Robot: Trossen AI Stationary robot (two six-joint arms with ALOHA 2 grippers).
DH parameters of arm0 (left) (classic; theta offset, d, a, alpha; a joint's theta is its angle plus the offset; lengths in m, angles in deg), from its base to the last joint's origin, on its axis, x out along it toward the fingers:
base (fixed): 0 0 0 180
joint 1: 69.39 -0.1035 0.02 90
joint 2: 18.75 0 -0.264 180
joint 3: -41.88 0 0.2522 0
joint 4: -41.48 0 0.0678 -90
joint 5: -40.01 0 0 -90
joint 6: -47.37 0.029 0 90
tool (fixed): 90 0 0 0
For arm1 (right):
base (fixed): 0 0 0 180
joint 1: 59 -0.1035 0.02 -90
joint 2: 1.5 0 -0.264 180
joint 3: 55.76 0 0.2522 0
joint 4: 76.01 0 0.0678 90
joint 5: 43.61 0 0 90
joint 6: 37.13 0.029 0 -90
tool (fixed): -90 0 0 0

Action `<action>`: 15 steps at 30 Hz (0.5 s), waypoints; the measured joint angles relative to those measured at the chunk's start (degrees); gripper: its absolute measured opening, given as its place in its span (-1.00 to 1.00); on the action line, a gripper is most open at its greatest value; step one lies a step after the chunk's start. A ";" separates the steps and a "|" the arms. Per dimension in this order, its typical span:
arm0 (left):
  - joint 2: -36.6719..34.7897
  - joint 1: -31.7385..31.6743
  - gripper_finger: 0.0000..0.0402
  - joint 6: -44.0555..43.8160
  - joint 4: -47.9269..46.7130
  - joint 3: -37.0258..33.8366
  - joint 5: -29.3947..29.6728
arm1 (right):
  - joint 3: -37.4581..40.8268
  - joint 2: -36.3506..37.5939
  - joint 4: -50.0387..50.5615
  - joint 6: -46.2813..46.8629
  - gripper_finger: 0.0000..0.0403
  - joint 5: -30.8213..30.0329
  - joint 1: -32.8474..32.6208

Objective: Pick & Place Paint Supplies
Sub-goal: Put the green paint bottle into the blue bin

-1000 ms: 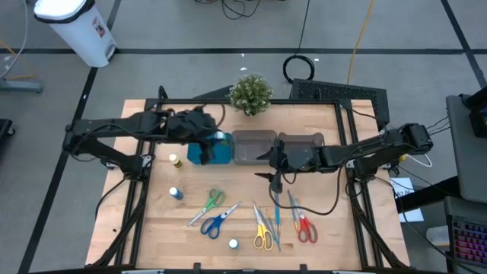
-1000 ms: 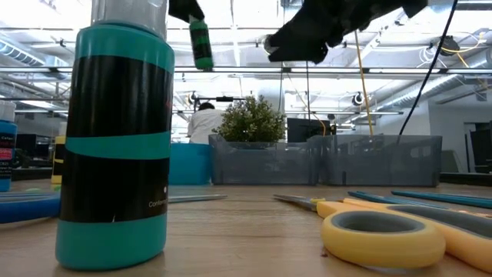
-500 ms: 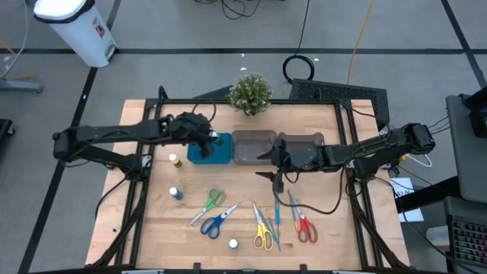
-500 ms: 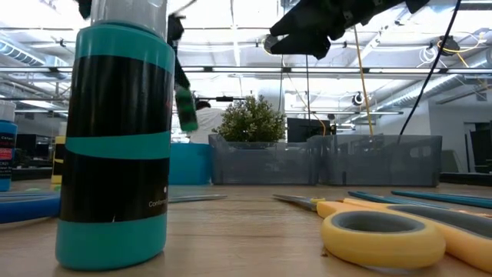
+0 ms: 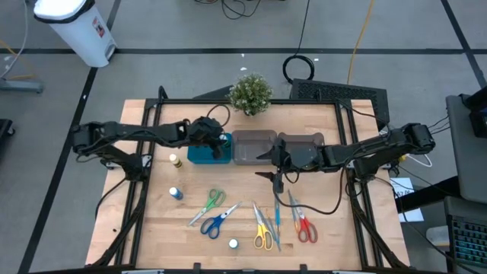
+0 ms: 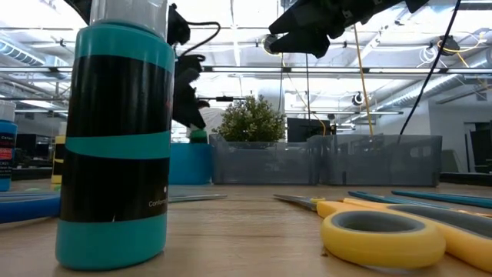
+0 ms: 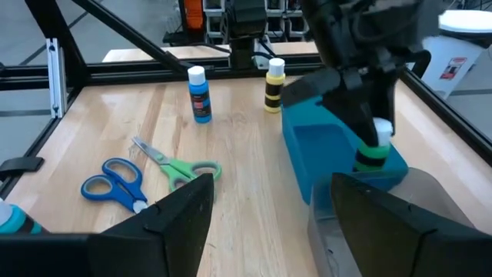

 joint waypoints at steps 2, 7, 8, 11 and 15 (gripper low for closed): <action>0.93 0.00 -0.38 0.26 0.71 -0.02 0.31 | 0.00 0.00 -0.12 0.00 0.25 -0.01 0.00; 2.30 0.00 -0.38 0.56 1.72 0.07 0.45 | 0.00 0.00 0.00 0.00 0.25 0.00 0.00; 2.37 0.00 -0.38 0.79 1.35 0.07 0.49 | 0.00 0.00 -0.02 0.00 0.25 -0.01 0.00; 2.45 0.00 -0.26 0.85 1.48 0.05 1.43 | 0.00 0.00 0.08 0.00 0.25 -0.01 0.00; 2.48 0.00 0.09 0.86 2.06 0.07 2.01 | 0.00 0.00 0.23 0.00 0.25 0.00 0.00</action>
